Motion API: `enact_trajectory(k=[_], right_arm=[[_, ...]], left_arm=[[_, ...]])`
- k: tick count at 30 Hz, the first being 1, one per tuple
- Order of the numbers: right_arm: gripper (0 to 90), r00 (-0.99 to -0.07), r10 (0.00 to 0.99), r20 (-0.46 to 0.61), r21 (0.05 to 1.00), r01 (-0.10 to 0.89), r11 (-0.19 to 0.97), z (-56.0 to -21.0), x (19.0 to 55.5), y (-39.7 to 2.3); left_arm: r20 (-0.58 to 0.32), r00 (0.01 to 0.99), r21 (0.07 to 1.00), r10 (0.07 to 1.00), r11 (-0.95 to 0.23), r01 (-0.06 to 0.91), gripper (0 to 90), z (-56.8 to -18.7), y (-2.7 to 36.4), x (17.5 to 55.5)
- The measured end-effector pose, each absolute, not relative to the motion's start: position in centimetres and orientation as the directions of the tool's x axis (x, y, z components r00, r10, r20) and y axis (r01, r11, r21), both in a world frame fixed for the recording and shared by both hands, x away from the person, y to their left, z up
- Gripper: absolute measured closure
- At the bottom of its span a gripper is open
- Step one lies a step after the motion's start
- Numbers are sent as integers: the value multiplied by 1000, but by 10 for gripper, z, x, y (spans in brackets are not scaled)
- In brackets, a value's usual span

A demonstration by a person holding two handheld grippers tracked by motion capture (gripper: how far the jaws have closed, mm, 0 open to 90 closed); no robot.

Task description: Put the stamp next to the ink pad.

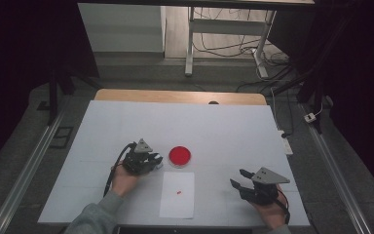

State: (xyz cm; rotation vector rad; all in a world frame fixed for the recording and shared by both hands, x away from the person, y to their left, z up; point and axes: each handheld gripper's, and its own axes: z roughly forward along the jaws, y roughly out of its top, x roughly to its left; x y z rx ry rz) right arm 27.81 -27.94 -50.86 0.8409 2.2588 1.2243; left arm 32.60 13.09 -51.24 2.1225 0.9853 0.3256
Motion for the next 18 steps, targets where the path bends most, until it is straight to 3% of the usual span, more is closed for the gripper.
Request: enact_trajectory(k=[10, 18], right_arm=[[464, -722, 686, -86, 853, 303, 425, -509, 278, -279], [464, -721, 688, -85, 851, 307, 426, -508, 278, -280]], left_arm=[[-84, 674, 745, 734, -403, 532, 634, -511, 131, 325], [-101, 655, 793, 749, -338, 508, 429, -504, 136, 322]])
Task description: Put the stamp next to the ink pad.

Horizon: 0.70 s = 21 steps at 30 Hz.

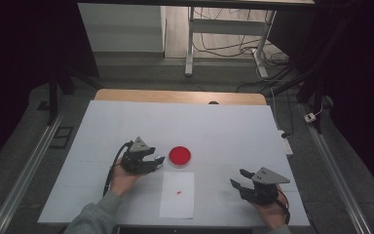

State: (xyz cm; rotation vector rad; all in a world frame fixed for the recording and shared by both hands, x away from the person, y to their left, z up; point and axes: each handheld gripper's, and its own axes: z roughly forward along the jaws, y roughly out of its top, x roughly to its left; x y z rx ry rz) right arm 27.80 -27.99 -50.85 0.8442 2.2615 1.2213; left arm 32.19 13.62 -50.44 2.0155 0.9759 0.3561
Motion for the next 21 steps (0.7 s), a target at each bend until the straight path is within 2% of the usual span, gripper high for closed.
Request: enact_trajectory(k=[5, 8, 21], right_arm=[[463, -723, 686, -84, 853, 304, 425, -508, 278, -280], [462, -720, 688, -85, 852, 306, 425, -508, 278, -280], [458, -732, 676, -84, 859, 291, 422, -508, 280, -286]], left_arm=[[-111, 659, 809, 744, -317, 495, 329, -498, 142, 317], [-118, 670, 815, 733, -314, 488, 298, -495, 146, 312], [-112, 692, 819, 713, -328, 470, 282, -487, 169, 275]])
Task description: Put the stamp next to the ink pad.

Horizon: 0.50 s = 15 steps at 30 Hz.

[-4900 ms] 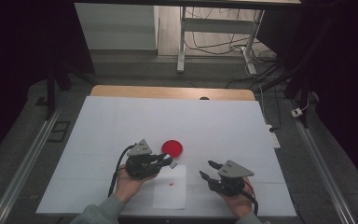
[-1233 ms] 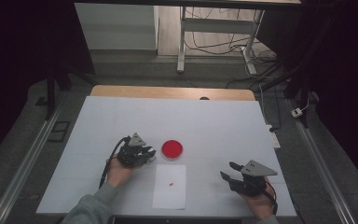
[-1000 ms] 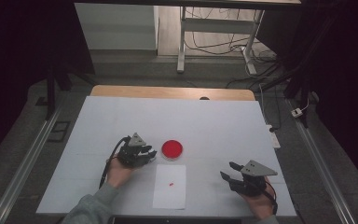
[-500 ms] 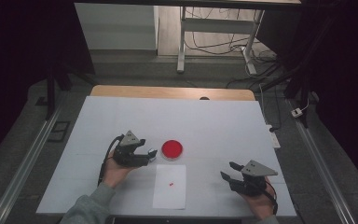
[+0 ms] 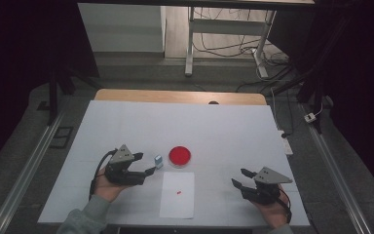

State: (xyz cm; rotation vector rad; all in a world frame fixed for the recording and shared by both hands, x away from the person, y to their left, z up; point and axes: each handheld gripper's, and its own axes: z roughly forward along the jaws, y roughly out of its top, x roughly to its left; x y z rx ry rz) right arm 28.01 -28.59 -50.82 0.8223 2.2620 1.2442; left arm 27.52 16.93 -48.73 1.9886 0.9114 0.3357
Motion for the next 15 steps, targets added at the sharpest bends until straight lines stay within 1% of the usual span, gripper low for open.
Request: enact_trajectory(k=[10, 15], right_arm=[[455, -756, 648, -92, 862, 265, 432, -510, 283, -290], [452, -766, 636, -95, 858, 261, 442, -511, 284, -290]], left_arm=[[-155, 677, 821, 720, -287, 493, 283, -493, 192, 247], [-159, 672, 819, 724, -282, 499, 285, -497, 202, 231]])
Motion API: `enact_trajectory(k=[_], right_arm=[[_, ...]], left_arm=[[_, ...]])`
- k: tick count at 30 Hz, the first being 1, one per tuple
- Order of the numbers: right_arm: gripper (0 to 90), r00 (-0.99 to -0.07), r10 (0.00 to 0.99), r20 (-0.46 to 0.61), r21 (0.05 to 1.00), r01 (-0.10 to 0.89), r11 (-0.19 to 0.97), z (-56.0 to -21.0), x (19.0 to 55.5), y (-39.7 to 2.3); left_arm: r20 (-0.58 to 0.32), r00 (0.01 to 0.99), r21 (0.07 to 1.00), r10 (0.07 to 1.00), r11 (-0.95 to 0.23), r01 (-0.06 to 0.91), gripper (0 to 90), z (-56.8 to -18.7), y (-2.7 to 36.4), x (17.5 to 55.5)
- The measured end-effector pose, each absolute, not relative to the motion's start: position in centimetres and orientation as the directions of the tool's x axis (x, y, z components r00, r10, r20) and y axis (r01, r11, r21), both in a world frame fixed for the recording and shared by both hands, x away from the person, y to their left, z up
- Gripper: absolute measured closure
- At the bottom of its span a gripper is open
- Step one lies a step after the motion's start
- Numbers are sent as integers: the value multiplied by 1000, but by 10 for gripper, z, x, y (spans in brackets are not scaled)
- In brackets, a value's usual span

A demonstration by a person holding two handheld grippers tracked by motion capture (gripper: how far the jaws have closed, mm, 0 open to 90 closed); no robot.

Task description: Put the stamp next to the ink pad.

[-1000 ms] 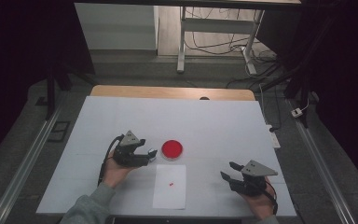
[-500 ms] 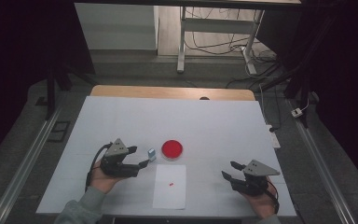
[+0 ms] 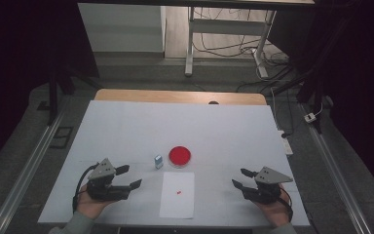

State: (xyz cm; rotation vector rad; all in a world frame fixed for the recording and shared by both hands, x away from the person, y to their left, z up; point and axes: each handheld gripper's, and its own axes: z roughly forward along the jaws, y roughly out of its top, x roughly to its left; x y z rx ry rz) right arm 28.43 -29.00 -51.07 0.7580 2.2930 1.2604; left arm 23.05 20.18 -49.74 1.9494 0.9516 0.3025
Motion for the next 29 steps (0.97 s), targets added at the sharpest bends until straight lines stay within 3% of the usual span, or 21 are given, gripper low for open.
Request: enact_trajectory(k=[29], right_arm=[[446, -766, 633, -112, 853, 253, 456, -511, 286, -291]], left_arm=[[-173, 659, 808, 732, -277, 520, 289, -505, 211, 216]])
